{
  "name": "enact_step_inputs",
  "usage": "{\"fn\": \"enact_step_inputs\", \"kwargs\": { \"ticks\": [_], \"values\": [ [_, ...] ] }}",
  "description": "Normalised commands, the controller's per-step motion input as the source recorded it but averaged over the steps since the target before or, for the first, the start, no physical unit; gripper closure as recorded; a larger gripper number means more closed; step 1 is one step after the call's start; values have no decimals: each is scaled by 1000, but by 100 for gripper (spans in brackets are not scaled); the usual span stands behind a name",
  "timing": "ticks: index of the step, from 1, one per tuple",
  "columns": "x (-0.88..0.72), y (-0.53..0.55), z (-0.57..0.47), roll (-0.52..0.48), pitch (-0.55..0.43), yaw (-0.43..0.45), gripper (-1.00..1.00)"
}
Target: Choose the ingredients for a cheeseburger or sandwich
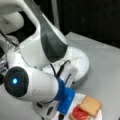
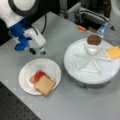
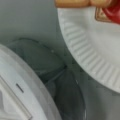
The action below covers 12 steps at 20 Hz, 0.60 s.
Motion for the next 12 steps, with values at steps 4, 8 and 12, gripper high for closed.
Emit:
{"fn": "enact_step_inputs", "kwargs": {
  "ticks": [4,8,12],
  "values": [
    [-742,545,271,-799,37,-154,-100],
    [-566,564,286,-842,-2,-97,-100],
    [-339,392,124,-558,-123,-58,-100]
  ]
}}
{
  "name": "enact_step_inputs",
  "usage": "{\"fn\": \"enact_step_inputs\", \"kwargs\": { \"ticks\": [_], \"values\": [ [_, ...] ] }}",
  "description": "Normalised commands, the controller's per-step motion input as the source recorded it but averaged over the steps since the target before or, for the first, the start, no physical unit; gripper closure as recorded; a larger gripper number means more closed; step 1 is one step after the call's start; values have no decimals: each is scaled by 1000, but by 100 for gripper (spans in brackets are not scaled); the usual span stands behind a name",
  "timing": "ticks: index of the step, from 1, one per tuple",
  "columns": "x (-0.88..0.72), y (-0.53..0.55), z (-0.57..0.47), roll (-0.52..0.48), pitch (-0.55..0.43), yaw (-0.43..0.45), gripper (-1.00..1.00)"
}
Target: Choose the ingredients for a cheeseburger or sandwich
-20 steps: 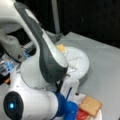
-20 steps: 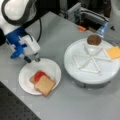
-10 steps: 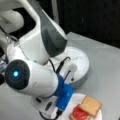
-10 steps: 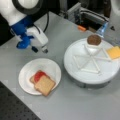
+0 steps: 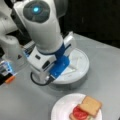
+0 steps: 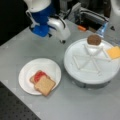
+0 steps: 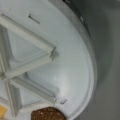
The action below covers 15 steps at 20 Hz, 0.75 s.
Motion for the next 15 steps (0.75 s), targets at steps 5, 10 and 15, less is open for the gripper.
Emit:
{"fn": "enact_step_inputs", "kwargs": {
  "ticks": [5,10,15],
  "values": [
    [-153,47,-78,-213,-157,-13,-100],
    [-127,-12,23,-93,-105,24,-100],
    [-47,17,14,-104,-62,21,-100]
  ]
}}
